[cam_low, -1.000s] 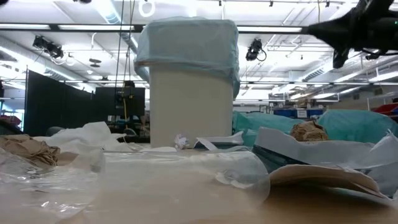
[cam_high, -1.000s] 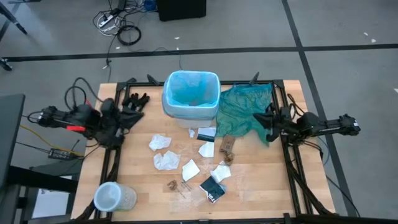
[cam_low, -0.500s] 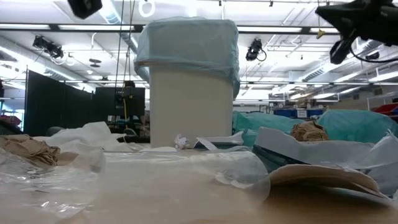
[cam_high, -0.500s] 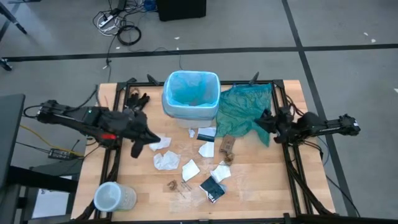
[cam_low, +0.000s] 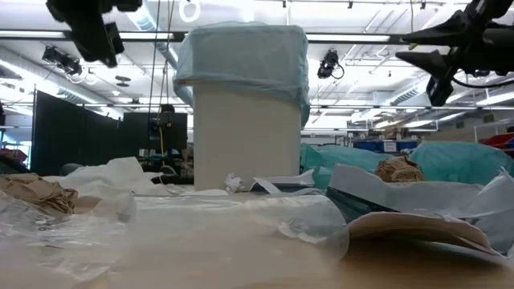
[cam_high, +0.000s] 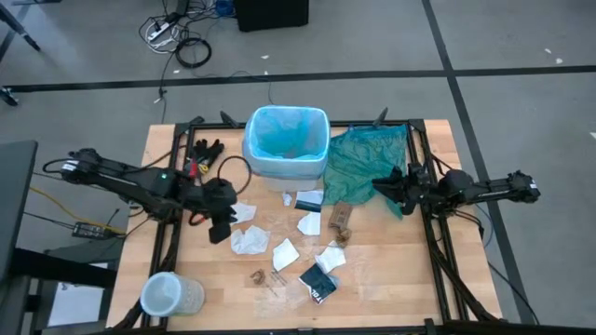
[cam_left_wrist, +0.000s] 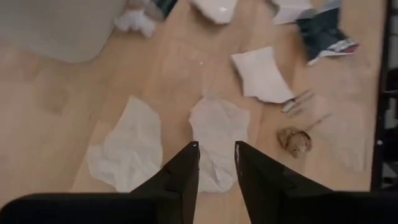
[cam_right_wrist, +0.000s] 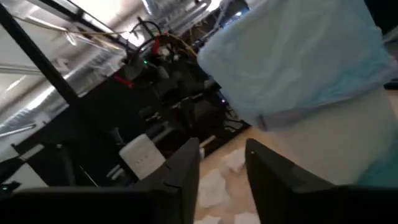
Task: Place trash/remove bag and relplace
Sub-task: Put the white napkin into the trash bin
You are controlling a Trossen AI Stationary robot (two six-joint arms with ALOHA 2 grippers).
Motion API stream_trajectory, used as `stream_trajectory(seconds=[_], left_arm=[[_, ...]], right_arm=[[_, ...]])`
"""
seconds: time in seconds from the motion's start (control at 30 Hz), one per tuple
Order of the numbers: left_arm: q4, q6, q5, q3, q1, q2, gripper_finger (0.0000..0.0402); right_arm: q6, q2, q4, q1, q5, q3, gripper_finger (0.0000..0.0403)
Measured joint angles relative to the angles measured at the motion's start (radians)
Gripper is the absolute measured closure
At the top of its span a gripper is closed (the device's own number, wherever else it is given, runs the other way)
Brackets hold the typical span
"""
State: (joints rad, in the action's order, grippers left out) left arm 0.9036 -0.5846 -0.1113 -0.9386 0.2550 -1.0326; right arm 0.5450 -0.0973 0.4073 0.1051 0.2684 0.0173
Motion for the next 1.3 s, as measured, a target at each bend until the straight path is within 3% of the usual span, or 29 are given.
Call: stream_trajectory(seconds=[0.2, 0.4, 0.57, 0.7, 1.07, 1.3], left_arm=[[-0.003, -0.046, -0.010, 0.000, 0.000, -0.055, 0.0279], [-0.018, -0.054, -0.111, 0.000, 0.000, -0.052, 0.0279], [0.022, -0.075, -0.173, 0.009, 0.000, -0.053, 0.0280], [0.029, -0.083, -0.147, 0.047, 0.000, -0.054, 0.0280], [-0.098, -0.117, -0.026, 0.253, -0.035, -0.054, 0.0263], [-0.125, -0.155, -0.101, 0.290, -0.040, -0.054, 0.0253]], right_arm=[[0.017, -0.130, -0.370, 0.000, -0.034, 0.242, 0.0251], [-0.296, -0.335, -0.499, 0.000, -0.087, 0.621, 0.0264], [-0.296, -0.506, -0.896, 0.000, -0.082, 0.831, 0.0272], [-0.201, -0.609, -1.019, 0.000, -0.099, 0.848, 0.0266], [-0.153, -0.808, -0.994, 0.000, -0.174, 0.811, 0.0195], [-0.153, -0.839, -0.973, 0.000, -0.186, 0.811, 0.0173]])
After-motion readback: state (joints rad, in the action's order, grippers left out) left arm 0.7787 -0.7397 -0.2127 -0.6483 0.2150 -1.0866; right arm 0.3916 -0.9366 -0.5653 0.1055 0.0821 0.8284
